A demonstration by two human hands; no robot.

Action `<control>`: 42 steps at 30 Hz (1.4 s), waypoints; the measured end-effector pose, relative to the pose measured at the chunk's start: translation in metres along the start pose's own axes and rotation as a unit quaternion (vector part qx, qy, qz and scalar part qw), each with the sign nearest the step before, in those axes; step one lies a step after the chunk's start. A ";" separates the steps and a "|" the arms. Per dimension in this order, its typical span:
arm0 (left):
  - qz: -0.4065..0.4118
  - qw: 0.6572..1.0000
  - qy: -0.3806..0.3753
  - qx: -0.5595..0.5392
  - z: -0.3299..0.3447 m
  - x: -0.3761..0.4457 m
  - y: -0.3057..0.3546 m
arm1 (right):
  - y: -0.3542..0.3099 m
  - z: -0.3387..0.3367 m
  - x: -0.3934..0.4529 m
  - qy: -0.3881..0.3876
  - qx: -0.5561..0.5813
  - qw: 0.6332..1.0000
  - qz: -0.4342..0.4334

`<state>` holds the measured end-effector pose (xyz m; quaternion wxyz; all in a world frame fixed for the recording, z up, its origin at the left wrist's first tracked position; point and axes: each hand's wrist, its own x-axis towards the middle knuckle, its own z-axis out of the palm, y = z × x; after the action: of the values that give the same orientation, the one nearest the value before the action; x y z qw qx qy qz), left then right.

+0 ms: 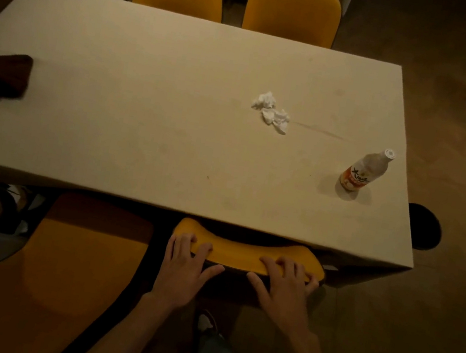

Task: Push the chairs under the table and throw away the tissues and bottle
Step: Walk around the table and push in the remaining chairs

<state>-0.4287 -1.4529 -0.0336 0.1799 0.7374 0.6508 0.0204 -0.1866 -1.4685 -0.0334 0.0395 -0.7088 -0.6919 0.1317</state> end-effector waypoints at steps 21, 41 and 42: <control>-0.024 0.996 -0.083 -0.017 -0.015 0.015 0.008 | 0.005 -0.016 0.012 -0.080 0.074 0.994 -0.001; -0.069 0.977 0.200 -0.026 -0.041 -0.131 -0.025 | -0.087 -0.044 -0.038 0.024 0.175 0.968 -0.180; -0.090 0.974 0.208 -0.030 -0.040 -0.141 -0.030 | -0.097 -0.043 -0.041 0.019 0.172 0.965 -0.197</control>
<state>-0.4896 -1.5766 0.0240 0.0636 0.6498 0.7365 0.1766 -0.2704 -1.5000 0.0368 0.1996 -0.5436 -0.7837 0.2248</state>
